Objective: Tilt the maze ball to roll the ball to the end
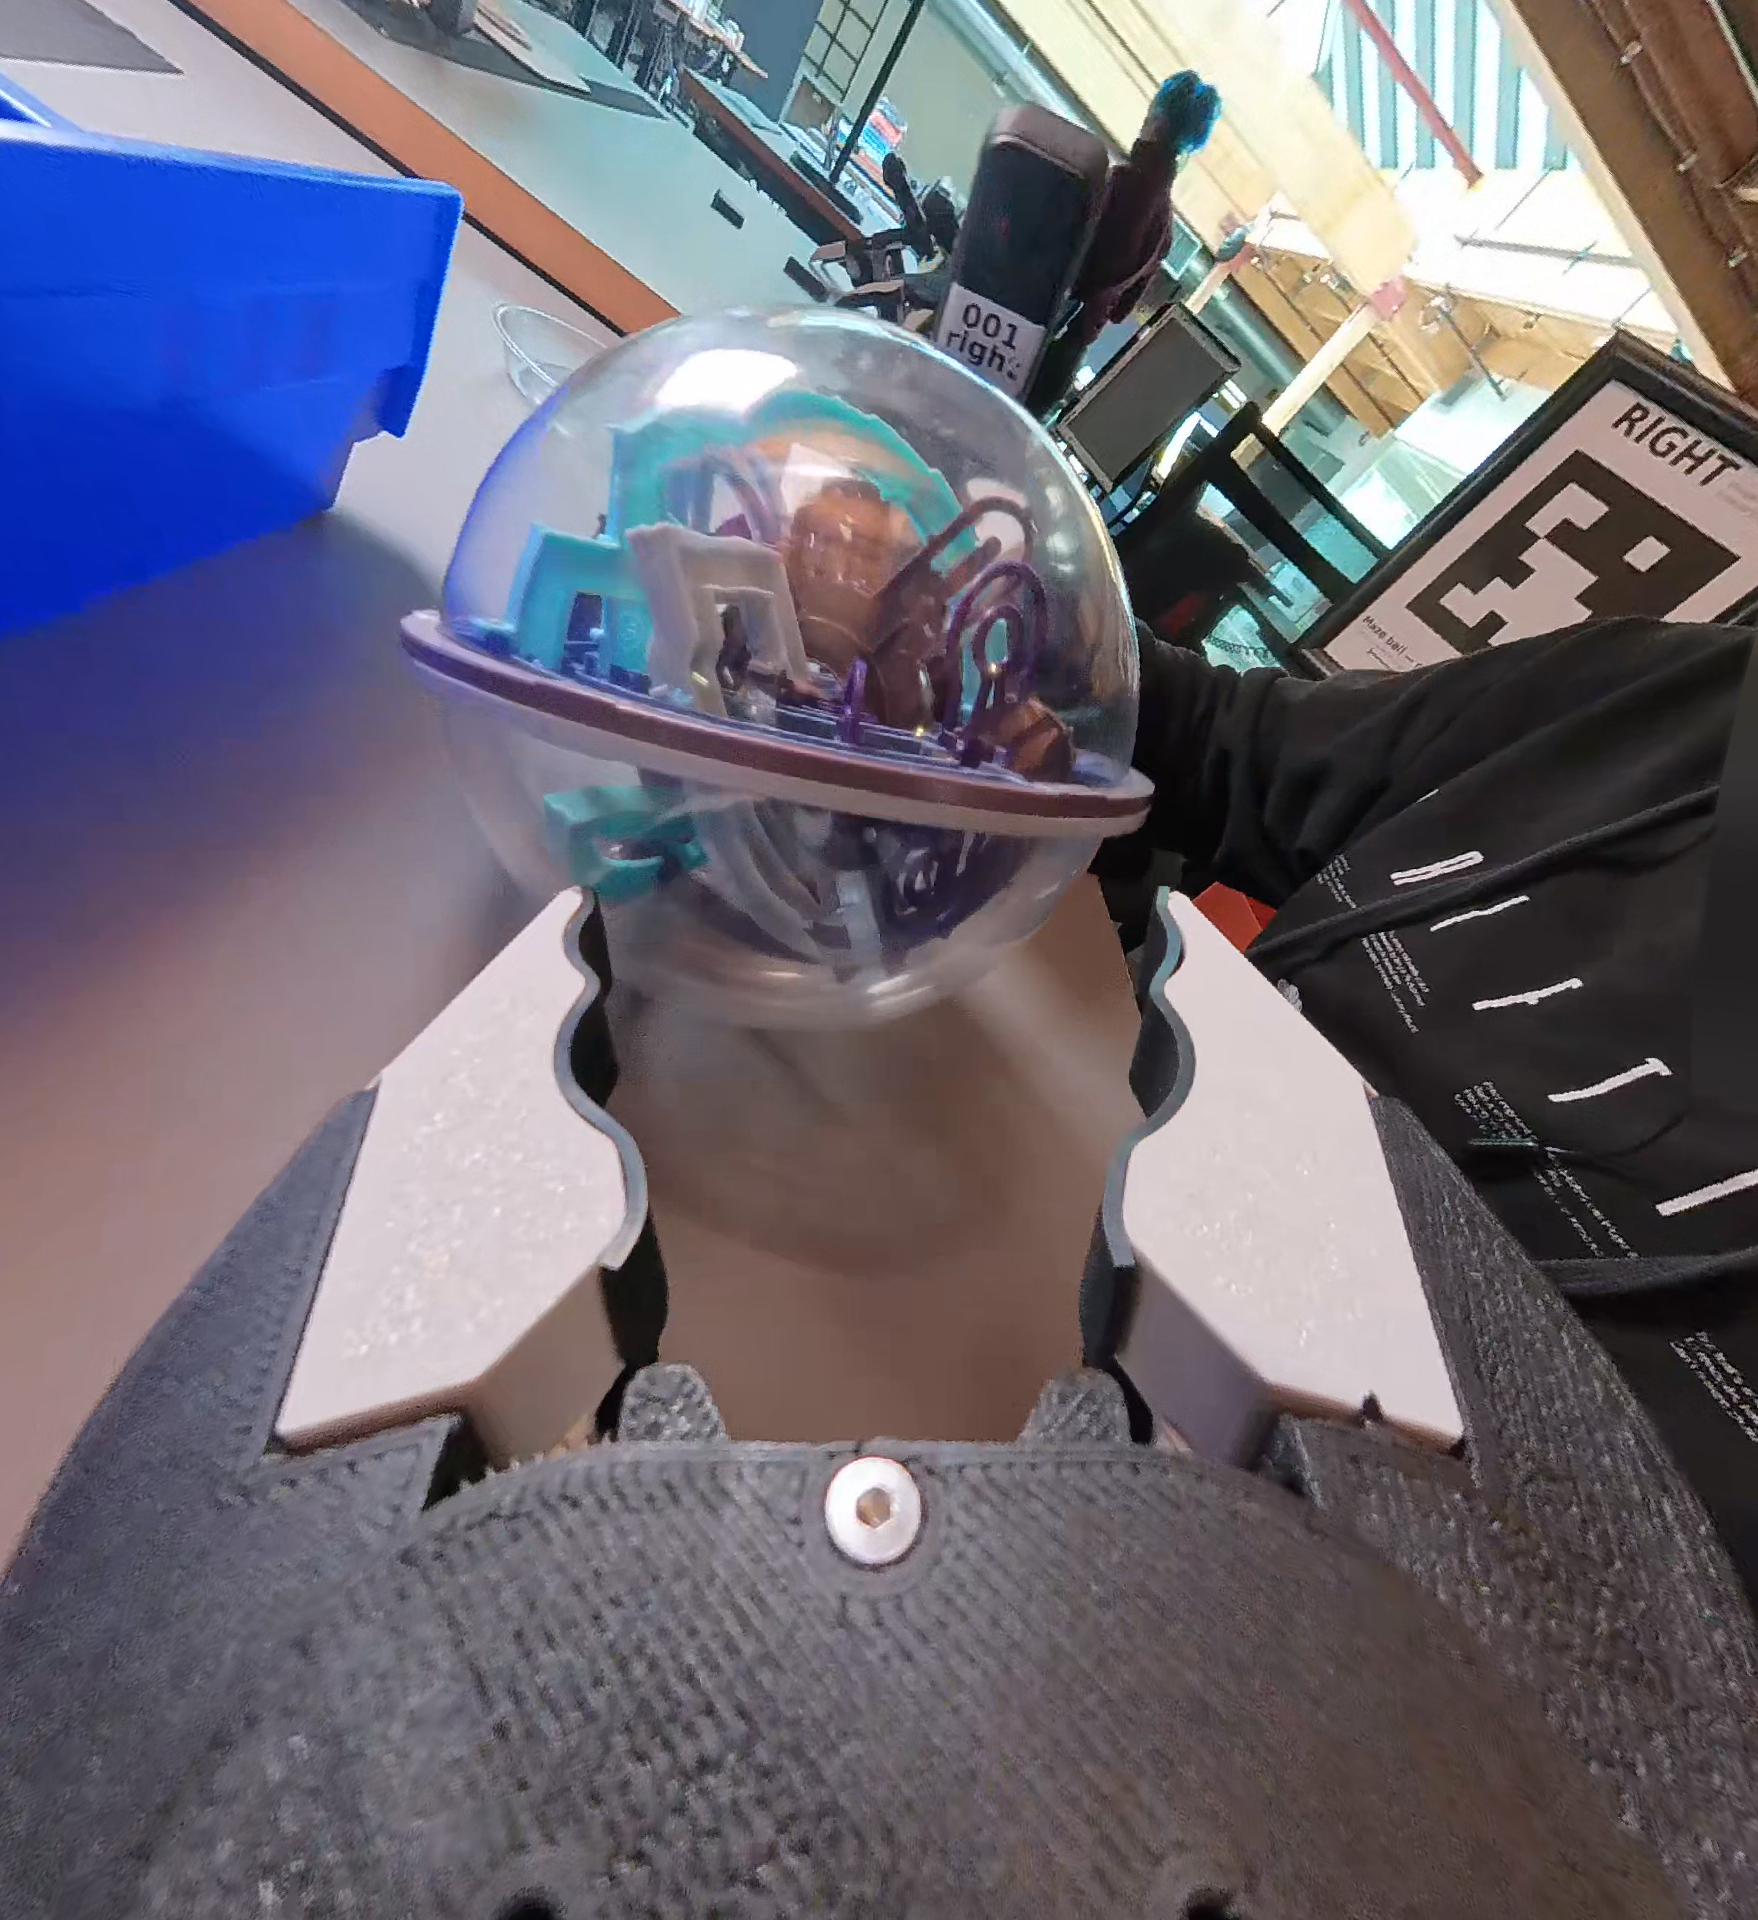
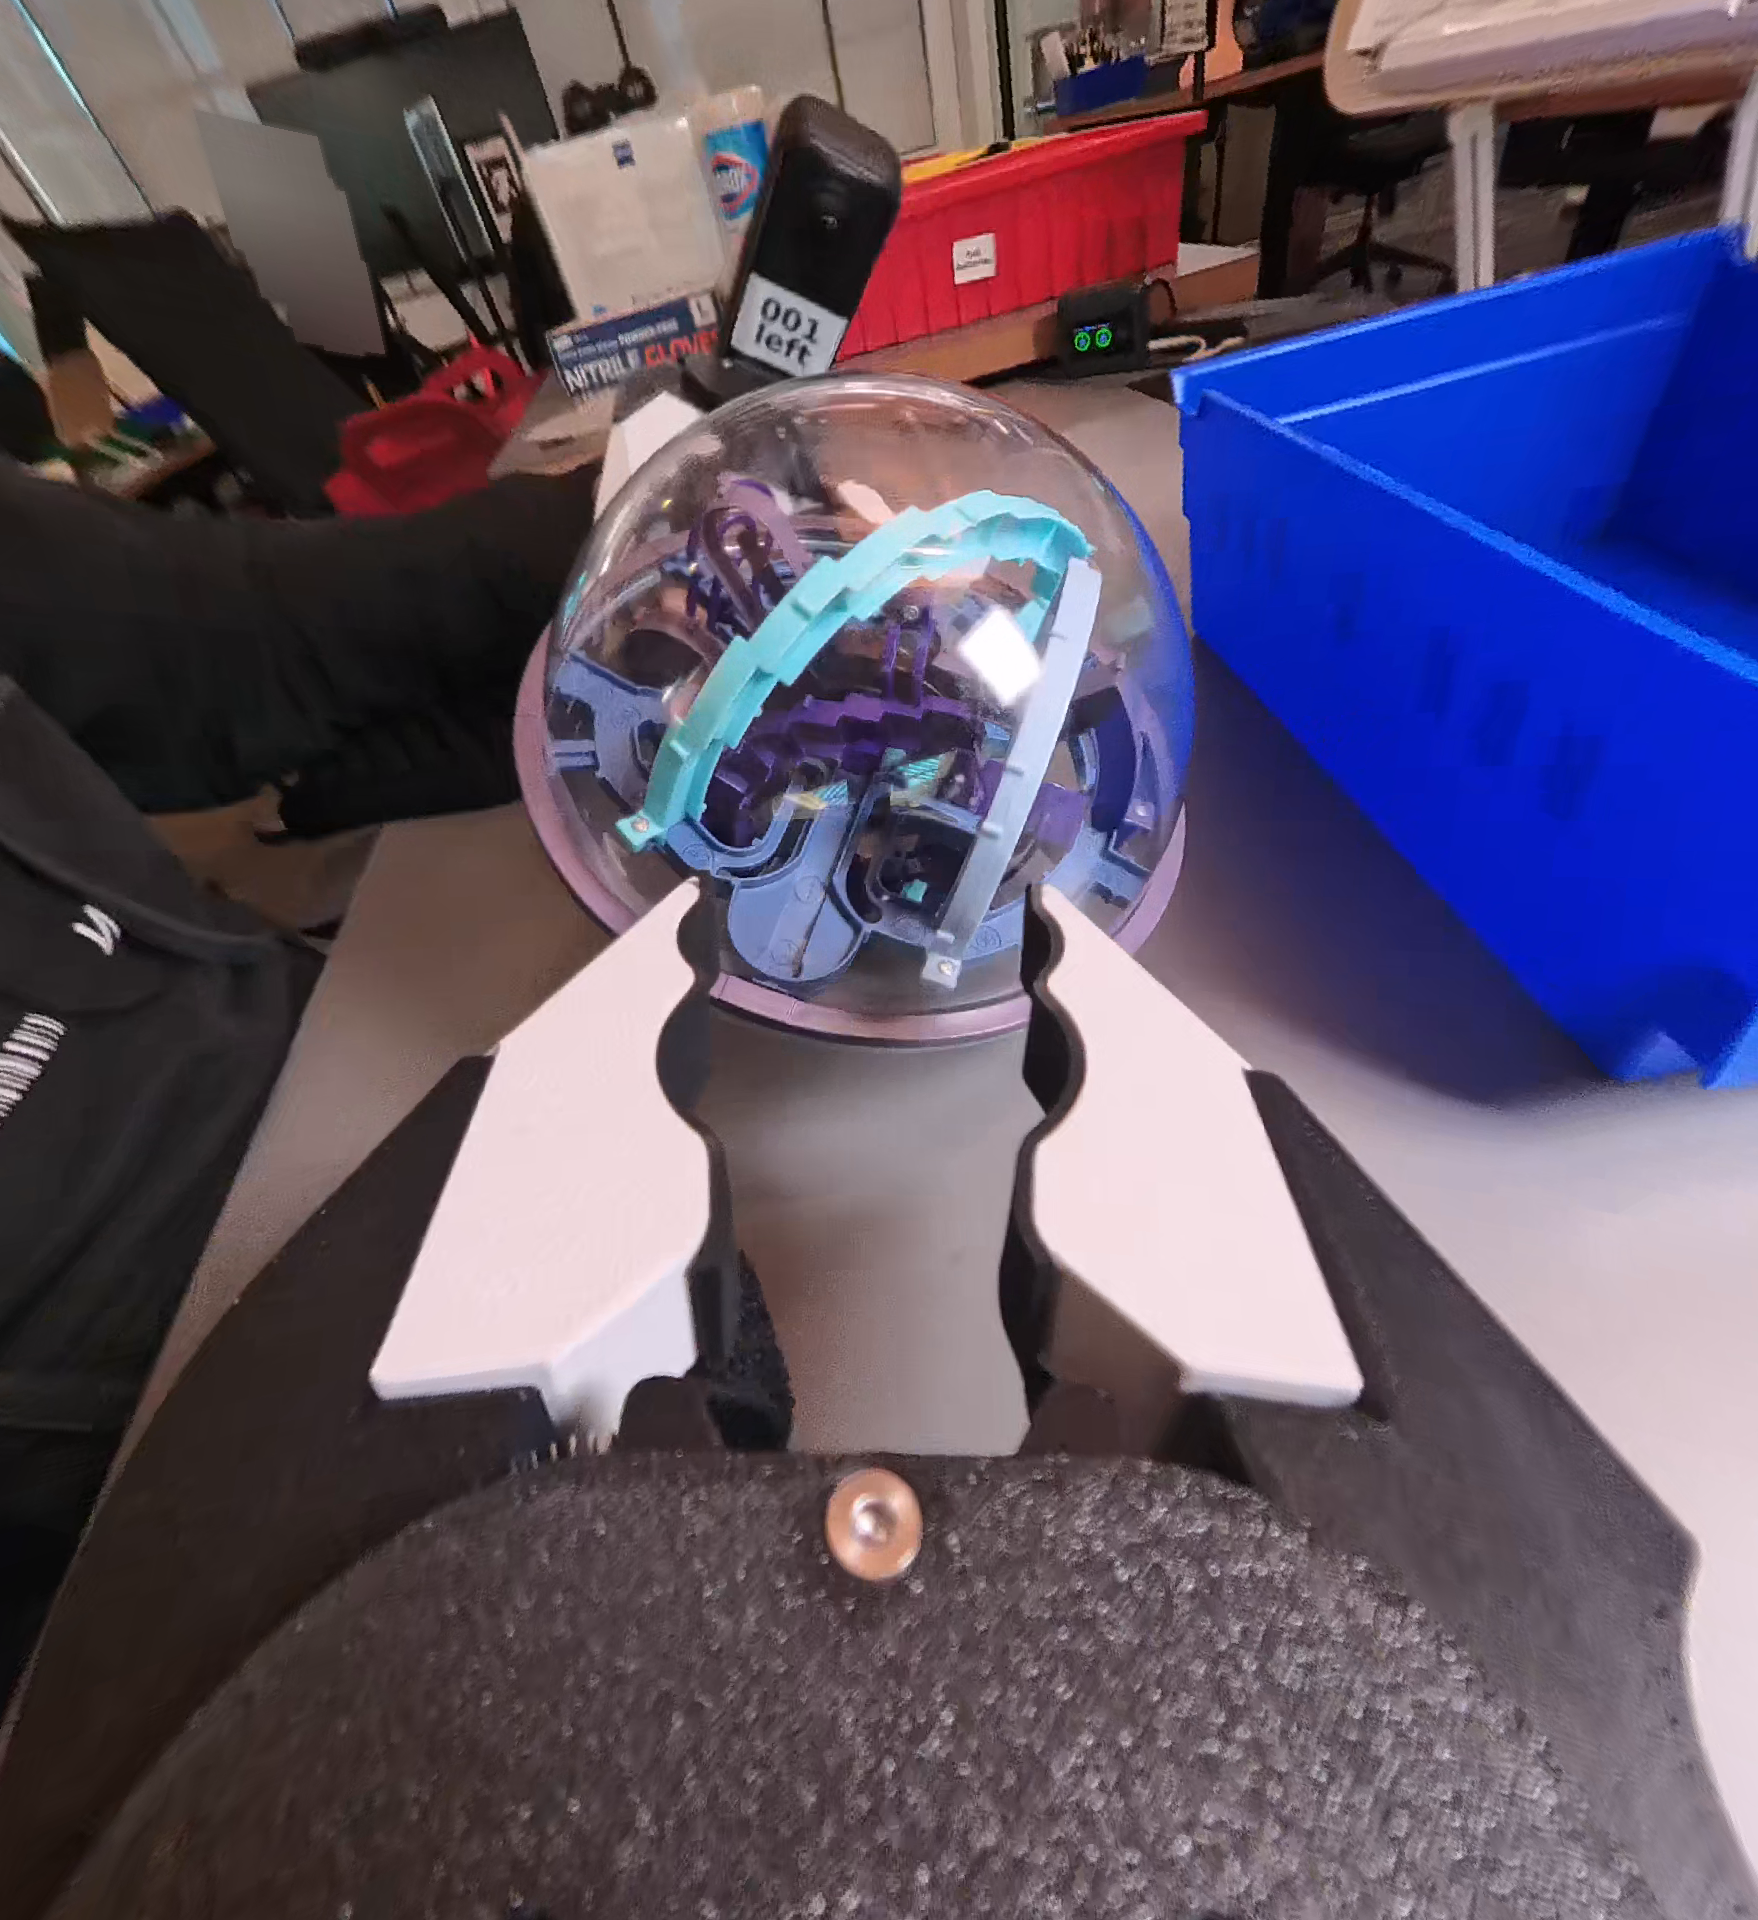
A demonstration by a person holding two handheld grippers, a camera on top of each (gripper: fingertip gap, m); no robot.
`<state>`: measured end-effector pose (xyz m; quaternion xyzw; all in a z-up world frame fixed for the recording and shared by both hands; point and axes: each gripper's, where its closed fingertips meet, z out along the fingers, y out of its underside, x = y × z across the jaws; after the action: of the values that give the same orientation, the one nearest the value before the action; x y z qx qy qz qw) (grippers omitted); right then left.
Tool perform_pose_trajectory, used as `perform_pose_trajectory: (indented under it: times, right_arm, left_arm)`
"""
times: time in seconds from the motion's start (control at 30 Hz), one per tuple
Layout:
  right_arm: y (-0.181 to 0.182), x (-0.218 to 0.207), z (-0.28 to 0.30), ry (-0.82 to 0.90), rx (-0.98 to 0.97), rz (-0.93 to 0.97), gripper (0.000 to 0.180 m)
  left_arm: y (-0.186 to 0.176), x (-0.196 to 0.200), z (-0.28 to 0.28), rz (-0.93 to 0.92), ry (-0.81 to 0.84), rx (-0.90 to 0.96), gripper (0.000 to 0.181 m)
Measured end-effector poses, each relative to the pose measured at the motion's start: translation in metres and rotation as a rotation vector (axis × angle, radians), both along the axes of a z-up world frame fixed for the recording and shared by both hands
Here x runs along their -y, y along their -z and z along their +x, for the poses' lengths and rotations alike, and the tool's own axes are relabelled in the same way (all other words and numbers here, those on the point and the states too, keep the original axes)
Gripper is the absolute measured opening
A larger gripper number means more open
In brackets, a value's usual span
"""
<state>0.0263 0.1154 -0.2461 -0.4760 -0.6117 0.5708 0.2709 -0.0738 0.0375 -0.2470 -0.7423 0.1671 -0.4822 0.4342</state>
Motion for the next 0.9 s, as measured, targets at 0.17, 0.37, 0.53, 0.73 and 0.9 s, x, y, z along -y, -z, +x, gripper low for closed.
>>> perform_pose_trajectory:
  times: [0.17, 0.37, 0.53, 0.73, 0.9]
  right_arm:
    - [-0.015, 0.04, 0.014, -0.148, -0.044, 0.115, 0.04]
    - [-0.007, 0.021, 0.003, -0.065, -0.016, 0.09, 0.054]
    - [0.007, 0.033, 0.003, -0.153, 0.078, -0.072, 0.058]
    - [0.007, 0.042, 0.011, -0.202, 0.084, -0.094, 0.025]
    - [0.01, 0.049, 0.013, -0.245, 0.109, -0.139, 0.018]
  left_arm:
    - [-0.008, 0.005, -0.014, 0.002, -0.067, 0.006, 0.103]
    - [0.004, 0.027, -0.026, -0.042, -0.13, -0.048, 0.095]
    - [0.005, 0.047, -0.004, -0.061, -0.008, -0.022, 0.078]
    - [0.013, 0.065, 0.007, -0.076, 0.074, -0.039, 0.056]
    - [0.037, 0.071, 0.016, -0.112, 0.09, -0.123, 0.048]
